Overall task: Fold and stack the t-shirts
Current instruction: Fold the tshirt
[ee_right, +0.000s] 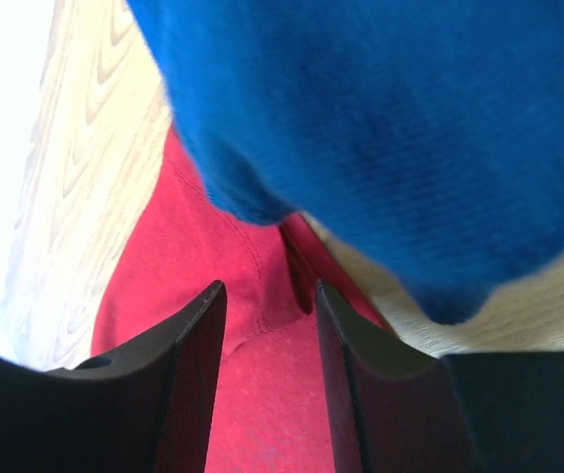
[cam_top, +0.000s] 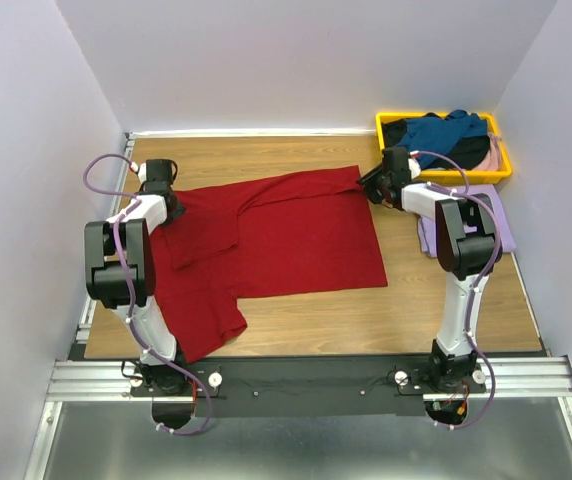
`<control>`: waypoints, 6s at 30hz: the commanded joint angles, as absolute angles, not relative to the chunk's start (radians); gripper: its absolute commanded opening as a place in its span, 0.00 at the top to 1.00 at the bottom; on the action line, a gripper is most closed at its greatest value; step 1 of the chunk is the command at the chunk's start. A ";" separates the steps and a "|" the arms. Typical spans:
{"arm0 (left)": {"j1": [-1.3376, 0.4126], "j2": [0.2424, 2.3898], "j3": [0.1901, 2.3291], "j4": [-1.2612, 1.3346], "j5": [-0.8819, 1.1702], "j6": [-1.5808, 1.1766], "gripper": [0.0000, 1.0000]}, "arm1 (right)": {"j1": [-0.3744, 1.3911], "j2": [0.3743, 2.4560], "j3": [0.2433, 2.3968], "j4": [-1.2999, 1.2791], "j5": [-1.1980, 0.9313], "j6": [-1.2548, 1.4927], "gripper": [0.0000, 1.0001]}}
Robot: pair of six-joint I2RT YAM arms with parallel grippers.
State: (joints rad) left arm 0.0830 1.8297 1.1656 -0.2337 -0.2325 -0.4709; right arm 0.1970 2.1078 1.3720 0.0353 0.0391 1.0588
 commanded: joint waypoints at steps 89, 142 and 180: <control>0.146 1.861 1.209 -0.298 -0.353 -0.426 0.69 | 0.167 2.036 1.436 -0.224 0.098 0.511 0.84; 0.038 1.163 0.730 -0.118 -0.250 -0.419 0.30 | 0.660 2.488 2.059 -0.341 -0.209 -0.086 0.72; 0.038 1.189 0.738 -0.133 -0.282 -0.420 0.30 | 0.661 2.335 1.891 -0.344 -0.226 -0.098 0.87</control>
